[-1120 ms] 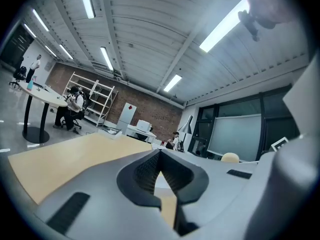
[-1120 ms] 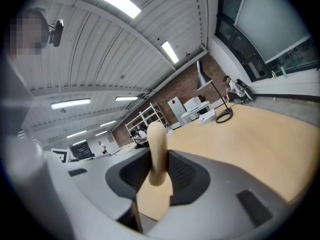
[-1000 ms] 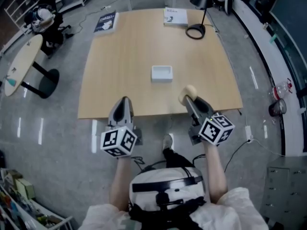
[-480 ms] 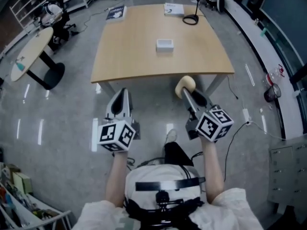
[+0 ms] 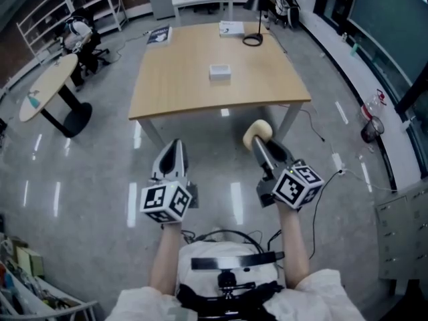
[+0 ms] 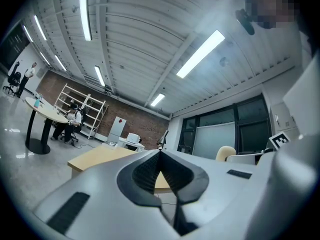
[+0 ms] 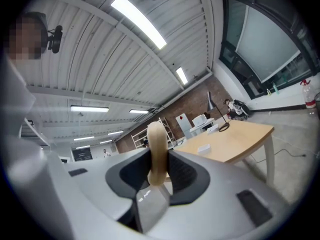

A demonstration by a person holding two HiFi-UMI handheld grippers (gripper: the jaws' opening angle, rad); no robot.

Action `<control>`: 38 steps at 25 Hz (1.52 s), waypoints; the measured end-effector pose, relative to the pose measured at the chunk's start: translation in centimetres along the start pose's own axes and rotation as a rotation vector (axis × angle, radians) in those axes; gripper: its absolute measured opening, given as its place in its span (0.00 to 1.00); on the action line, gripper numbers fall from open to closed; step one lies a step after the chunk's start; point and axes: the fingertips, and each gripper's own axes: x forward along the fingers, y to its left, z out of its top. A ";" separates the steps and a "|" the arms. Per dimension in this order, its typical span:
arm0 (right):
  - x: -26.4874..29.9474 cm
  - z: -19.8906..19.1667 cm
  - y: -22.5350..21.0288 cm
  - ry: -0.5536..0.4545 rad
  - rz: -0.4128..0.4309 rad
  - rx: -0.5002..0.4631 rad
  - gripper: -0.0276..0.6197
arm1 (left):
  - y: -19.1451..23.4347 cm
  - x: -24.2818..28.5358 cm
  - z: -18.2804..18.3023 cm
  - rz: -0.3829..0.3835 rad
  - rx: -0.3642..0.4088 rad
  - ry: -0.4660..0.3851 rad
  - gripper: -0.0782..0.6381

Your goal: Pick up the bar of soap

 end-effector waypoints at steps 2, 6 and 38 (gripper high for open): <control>-2.3 -0.1 0.6 0.005 -0.006 -0.009 0.22 | -1.3 -1.9 0.1 0.004 0.006 0.006 0.12; -8.1 -0.5 2.4 0.011 -0.020 -0.029 0.22 | -5.0 -6.2 -0.6 -0.002 0.007 0.026 0.12; -34.2 -7.1 21.0 0.003 -0.082 0.002 0.21 | -15.2 -36.0 -0.4 -0.055 0.010 0.086 0.12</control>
